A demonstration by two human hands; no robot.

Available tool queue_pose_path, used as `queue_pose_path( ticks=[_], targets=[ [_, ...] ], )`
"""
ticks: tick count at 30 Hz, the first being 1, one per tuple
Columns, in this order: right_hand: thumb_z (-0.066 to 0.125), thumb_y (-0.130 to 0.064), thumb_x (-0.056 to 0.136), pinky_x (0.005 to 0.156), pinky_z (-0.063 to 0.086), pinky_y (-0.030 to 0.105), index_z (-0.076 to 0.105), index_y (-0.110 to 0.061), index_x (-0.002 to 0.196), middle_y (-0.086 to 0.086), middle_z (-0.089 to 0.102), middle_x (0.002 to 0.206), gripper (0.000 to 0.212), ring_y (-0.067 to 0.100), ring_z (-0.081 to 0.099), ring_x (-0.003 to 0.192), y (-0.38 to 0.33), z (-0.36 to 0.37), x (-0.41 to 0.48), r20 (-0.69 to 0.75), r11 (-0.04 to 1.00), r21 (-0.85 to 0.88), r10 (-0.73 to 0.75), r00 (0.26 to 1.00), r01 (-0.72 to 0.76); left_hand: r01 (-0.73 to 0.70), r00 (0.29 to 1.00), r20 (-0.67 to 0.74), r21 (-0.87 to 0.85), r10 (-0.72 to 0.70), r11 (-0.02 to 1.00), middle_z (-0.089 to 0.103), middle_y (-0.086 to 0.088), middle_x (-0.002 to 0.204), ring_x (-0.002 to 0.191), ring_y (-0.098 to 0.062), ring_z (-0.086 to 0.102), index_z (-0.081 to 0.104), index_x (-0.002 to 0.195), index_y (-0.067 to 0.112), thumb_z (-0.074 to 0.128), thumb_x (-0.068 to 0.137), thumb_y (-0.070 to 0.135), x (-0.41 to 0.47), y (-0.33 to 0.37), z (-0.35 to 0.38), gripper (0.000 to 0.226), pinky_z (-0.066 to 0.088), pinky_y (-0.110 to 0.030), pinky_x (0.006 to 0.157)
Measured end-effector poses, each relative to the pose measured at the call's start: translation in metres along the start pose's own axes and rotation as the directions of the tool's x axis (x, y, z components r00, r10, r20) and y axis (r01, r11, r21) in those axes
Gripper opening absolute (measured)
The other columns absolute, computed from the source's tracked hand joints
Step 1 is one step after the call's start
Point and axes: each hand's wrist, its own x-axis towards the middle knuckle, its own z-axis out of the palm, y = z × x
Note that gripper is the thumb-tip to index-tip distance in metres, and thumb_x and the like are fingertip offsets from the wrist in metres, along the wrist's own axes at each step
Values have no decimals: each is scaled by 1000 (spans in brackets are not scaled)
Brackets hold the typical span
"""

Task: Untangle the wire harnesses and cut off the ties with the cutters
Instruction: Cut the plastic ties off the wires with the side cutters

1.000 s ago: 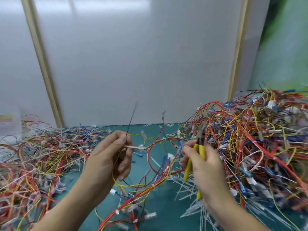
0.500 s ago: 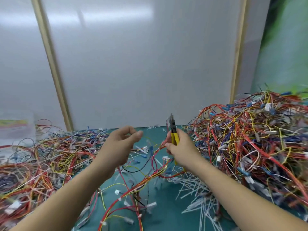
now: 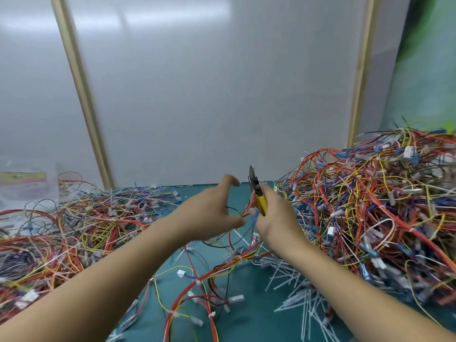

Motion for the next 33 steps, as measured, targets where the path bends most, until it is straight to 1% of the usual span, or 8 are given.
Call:
queue_pose_path(
  ticks=[4,9,16,19,22,25,28,33],
  targets=[
    [63,-15,94,54,35,15,50,-31,90,-12,56,75,20,1,53,69,1,-6,1,-68,995,-63,-80,995,75,-182,982,16,323,187,929,54,8,104,79,-22,60,37,123,41,60,87,62,-8,-8,1,47,50,-35,69],
    [63,-15,95,54,41,12,51,-27,88,-14,53,70,18,-2,50,63,-1,-12,0,-96,986,-87,-149,984,141,-66,989,-92,440,118,895,48,2,94,81,-26,63,67,102,25,49,99,48,0,-14,1,29,47,-31,64],
    [62,-12,93,58,46,28,59,-23,98,-5,64,78,12,11,60,70,3,1,-11,-58,993,-30,-118,991,116,-68,980,-174,158,95,985,50,8,90,78,-16,53,67,99,32,51,98,50,12,0,19,24,35,-29,61],
    [62,-16,95,52,39,15,54,-26,90,-13,58,71,14,1,54,64,12,-3,-10,-91,991,-82,-115,989,107,-71,949,-311,-79,43,994,59,7,83,76,-12,57,68,87,27,55,97,45,13,-8,8,24,44,-31,64],
    [61,-15,95,51,40,12,53,-27,87,-15,56,68,16,-3,53,60,17,-4,-10,-73,994,-76,-87,994,82,-126,925,-377,-414,-44,902,41,10,50,43,-6,34,70,77,23,60,97,37,12,-11,-1,26,27,-25,46],
    [61,-11,93,49,40,15,56,-25,89,-10,60,70,16,1,55,60,16,-2,-8,-45,996,-44,-80,996,78,-162,895,-430,-557,-116,814,33,9,48,43,-7,24,72,77,18,62,97,32,13,-3,-6,26,19,-20,43],
    [62,-12,94,48,35,17,57,-19,87,-6,59,70,11,7,53,60,22,-7,0,-30,996,-64,-61,998,59,-126,761,-534,-679,-369,723,40,12,41,46,-9,32,72,79,19,59,98,30,16,-15,-27,25,26,-23,46],
    [61,-10,94,51,36,28,59,-17,89,-2,59,73,8,17,54,62,37,-18,39,-150,992,-97,64,987,-79,-104,721,-398,-871,-567,479,26,12,50,41,-8,22,70,99,15,50,101,37,8,-40,-60,30,17,-19,42]
  ],
)
